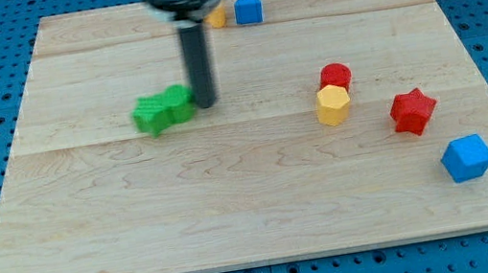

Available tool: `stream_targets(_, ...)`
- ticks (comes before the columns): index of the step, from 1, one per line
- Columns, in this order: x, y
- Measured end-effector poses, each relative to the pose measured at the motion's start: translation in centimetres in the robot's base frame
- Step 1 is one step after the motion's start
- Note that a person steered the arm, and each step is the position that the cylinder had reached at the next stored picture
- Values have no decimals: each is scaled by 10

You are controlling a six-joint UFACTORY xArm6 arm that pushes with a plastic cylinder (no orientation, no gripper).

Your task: Slide the blue cube towards the centre of the board

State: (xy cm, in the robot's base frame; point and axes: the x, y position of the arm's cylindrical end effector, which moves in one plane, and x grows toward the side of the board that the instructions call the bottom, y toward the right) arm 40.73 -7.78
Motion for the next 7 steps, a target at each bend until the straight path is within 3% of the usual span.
stream_targets(2, 30, 60)
stream_targets(6, 30, 57)
stream_targets(7, 73, 80)
